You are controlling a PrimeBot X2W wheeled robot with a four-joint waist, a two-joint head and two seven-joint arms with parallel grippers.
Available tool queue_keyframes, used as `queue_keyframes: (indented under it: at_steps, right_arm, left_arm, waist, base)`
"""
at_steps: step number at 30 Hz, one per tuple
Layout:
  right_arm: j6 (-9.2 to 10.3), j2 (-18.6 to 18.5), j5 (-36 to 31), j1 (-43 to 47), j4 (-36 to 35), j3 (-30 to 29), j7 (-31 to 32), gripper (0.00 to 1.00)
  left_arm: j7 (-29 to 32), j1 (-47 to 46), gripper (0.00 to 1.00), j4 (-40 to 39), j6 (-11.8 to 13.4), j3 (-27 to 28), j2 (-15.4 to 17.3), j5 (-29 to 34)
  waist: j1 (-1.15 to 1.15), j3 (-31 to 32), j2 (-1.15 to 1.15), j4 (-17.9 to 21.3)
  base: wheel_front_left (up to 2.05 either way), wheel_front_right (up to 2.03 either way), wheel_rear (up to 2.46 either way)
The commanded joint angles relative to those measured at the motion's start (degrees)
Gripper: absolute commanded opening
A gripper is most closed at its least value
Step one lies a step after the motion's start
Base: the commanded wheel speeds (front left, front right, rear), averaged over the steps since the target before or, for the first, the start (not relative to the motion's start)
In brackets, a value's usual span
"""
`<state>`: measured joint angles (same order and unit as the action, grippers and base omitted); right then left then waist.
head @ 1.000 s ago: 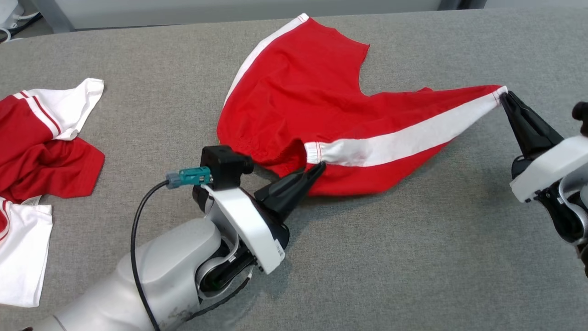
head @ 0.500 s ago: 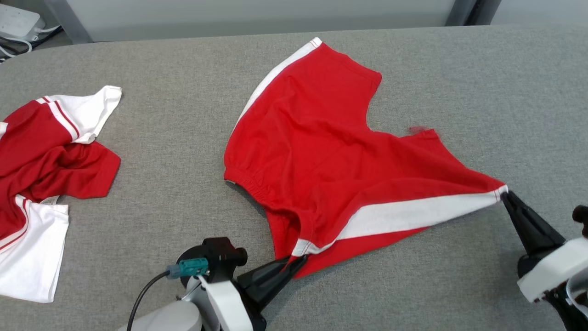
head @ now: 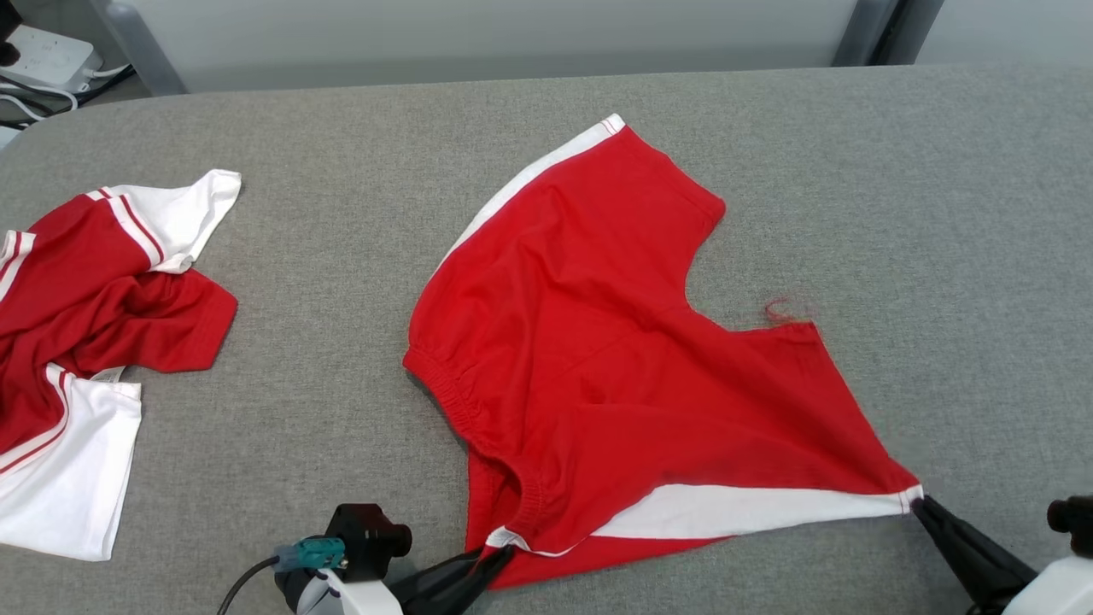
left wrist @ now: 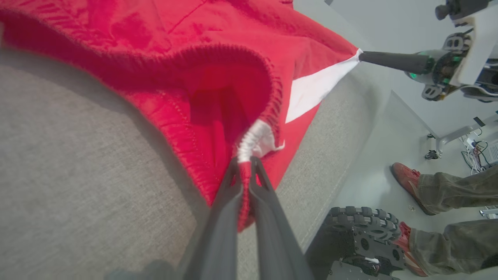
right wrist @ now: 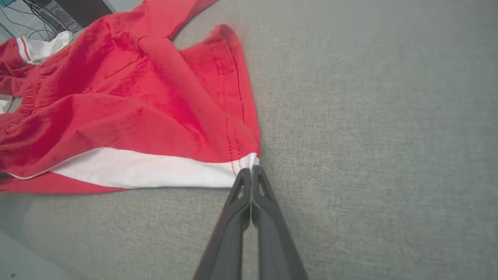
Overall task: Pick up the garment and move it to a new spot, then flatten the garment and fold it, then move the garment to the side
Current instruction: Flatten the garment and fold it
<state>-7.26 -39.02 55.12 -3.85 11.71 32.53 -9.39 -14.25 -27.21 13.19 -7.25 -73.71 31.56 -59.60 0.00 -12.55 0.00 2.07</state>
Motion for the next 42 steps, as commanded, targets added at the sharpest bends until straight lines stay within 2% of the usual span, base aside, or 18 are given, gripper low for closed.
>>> queue_keyframes:
  at_steps: [1,5,6,7,8,9,10,11,12,13,23,29,31,33,35,36,39,42]
  right_arm:
    - [-0.23,-2.73,1.07,1.75,-1.70,0.63,1.08,0.00]
    - [-0.23,-3.43,1.50,3.20,-2.69,0.02,3.67,0.00]
    - [-0.23,-3.32,1.29,3.23,-2.78,-0.25,3.95,0.00]
    - [-0.23,-3.08,1.05,3.20,-2.76,-0.51,4.10,0.00]
    - [-0.23,-2.82,0.54,3.11,-2.69,-0.75,4.01,0.00]
    - [-0.23,-2.44,0.15,3.07,-2.62,-0.96,3.97,0.00]
    - [-0.23,-2.03,-0.22,3.06,-2.52,-1.23,3.90,0.00]
    - [-0.23,-1.69,-0.82,3.00,-2.45,-1.59,3.58,0.17]
    - [-0.23,-1.31,-1.31,2.98,-2.45,-1.90,3.28,0.47]
    - [-0.23,-1.00,-1.78,3.00,-2.47,-2.25,3.00,0.98]
    - [-0.23,0.48,-6.92,2.47,-6.43,-6.17,-0.99,1.00]
    - [-0.23,2.64,-10.29,1.50,-10.06,-7.49,-2.03,1.00]
    - [-0.23,3.83,-11.70,0.99,-10.23,-7.90,-2.38,1.00]
    - [-0.23,5.28,-13.63,0.36,-9.76,-8.44,-2.88,1.00]
    - [-0.23,9.24,-15.39,-1.07,-8.64,-8.42,-3.86,1.00]
    - [-0.23,10.20,-15.69,-1.36,-8.27,-8.25,-4.08,1.00]
    - [-0.23,12.72,-17.63,-1.96,-6.62,-8.76,-4.83,1.00]
    - [-0.23,15.16,-20.14,-2.13,-5.68,-10.20,-5.41,1.00]
  left_arm:
    - [-0.43,0.14,0.00,-0.41,-0.24,1.09,1.34,-0.69]
    - [0.65,0.11,0.00,0.19,-0.24,0.59,1.20,-1.73]
    - [0.73,0.16,0.06,0.34,-0.24,0.55,1.18,-2.21]
    - [0.80,0.22,0.21,0.52,-0.24,0.51,1.10,-2.86]
    - [1.00,0.18,0.42,0.76,-0.24,0.49,1.03,-3.30]
    - [1.05,0.18,0.58,1.03,-0.24,0.46,0.93,-3.72]
    - [0.95,0.22,1.00,1.33,-0.24,0.45,0.78,-4.26]
    - [0.83,0.19,1.00,1.67,-0.24,0.45,0.64,-4.74]
    - [0.69,0.21,1.00,1.97,-0.24,0.44,0.49,-5.34]
    - [0.56,0.25,1.00,2.27,-0.24,0.44,0.37,-5.93]
    - [-0.30,1.72,1.00,1.84,0.36,2.36,1.95,-8.42]
    - [-0.64,4.38,1.00,-6.41,2.37,8.19,4.78,-11.59]
    - [-0.69,4.88,1.00,-9.22,4.75,11.83,5.54,-10.58]
    - [-0.71,5.94,1.00,-11.36,9.10,16.71,5.48,-8.01]
    - [-0.73,10.16,1.00,-14.26,17.81,27.57,1.95,-2.56]
    - [-0.73,11.66,1.00,-14.87,19.68,30.17,0.73,-1.06]
    - [-0.73,16.22,1.00,-16.46,23.92,36.72,-2.99,3.69]
    - [-0.73,20.00,1.00,-17.80,26.22,42.08,-6.39,9.24]
  waist:
    - [0.00,0.04,0.00,0.02]
    - [0.00,-0.01,0.00,0.11]
    - [0.00,-0.05,0.00,0.14]
    - [0.00,-0.03,0.00,0.11]
    - [0.00,0.01,0.00,0.03]
    - [0.00,0.07,0.00,-0.05]
    - [0.00,0.16,0.00,-0.14]
    - [0.00,0.26,0.00,-0.23]
    - [0.00,0.39,0.00,-0.31]
    - [0.00,0.54,0.00,-0.41]
    - [0.00,2.98,0.00,-1.29]
    - [0.00,5.21,0.00,-2.71]
    - [0.00,5.94,0.00,-3.34]
    - [0.00,6.59,0.00,-3.89]
    - [0.00,7.85,0.00,-4.23]
    - [0.00,8.22,0.00,-4.21]
    - [0.00,9.11,0.00,-3.99]
    - [0.00,9.66,0.00,-3.68]
  base:
    - [0.00,0.00,0.00]
    - [0.00,0.00,0.00]
    - [0.00,0.00,0.00]
    - [0.00,0.00,0.00]
    - [0.00,0.00,0.00]
    - [0.00,0.00,0.00]
    - [0.00,0.00,0.00]
    - [0.00,0.00,0.00]
    - [0.00,0.00,0.00]
    - [0.00,0.00,0.00]
    - [0.00,0.00,0.00]
    - [0.00,0.00,0.00]
    - [0.00,0.00,0.00]
    - [0.00,0.00,0.00]
    - [0.00,0.00,0.00]
    - [0.00,0.00,0.00]
    - [0.00,0.00,0.00]
    - [0.00,0.00,0.00]
